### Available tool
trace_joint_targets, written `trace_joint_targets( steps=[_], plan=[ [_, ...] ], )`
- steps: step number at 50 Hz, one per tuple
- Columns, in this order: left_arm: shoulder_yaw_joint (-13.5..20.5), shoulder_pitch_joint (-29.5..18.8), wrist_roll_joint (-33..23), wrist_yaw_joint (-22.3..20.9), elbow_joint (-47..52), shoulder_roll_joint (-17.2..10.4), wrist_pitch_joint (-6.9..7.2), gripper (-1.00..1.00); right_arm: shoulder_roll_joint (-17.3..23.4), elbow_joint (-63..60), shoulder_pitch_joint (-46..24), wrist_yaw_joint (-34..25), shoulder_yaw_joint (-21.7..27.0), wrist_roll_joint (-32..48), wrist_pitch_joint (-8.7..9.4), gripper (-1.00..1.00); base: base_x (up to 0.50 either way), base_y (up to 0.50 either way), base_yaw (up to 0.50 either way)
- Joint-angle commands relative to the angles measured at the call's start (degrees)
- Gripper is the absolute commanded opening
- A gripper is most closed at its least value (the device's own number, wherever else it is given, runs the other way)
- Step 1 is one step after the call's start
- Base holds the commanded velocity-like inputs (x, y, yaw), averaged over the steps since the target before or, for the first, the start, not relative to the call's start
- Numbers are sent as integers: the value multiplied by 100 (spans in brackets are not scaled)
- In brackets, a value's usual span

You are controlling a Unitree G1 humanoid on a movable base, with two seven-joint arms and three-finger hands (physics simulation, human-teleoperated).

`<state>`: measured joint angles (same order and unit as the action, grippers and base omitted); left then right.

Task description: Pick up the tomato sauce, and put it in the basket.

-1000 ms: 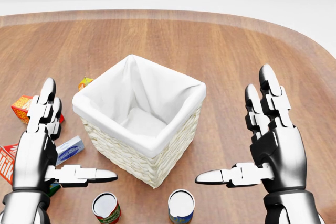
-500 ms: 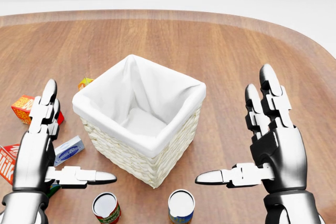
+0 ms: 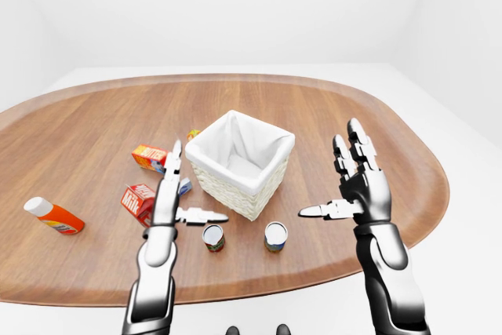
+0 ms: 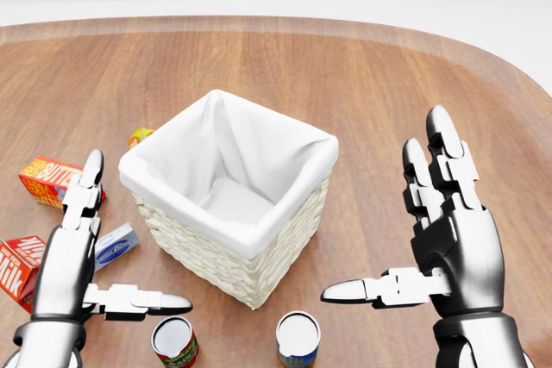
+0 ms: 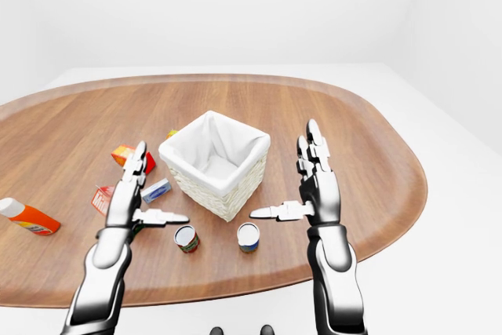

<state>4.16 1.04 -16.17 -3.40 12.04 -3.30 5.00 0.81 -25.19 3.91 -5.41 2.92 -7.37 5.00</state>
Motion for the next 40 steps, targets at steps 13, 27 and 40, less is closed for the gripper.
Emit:
trace_joint_targets(
  steps=[13,27,40],
  plan=[
    [-19,28,-327,65,-169,-13,0,97,6,51,-26,16,13,-2,0,100,0,0,0],
    [11,-6,-473,143,-268,-39,-2,97,1,159,-15,2,0,12,0,100,0,0,0],
    [-5,18,-590,116,-211,-44,0,97,0,40,2,18,-7,14,0,100,0,0,0]
  ],
)
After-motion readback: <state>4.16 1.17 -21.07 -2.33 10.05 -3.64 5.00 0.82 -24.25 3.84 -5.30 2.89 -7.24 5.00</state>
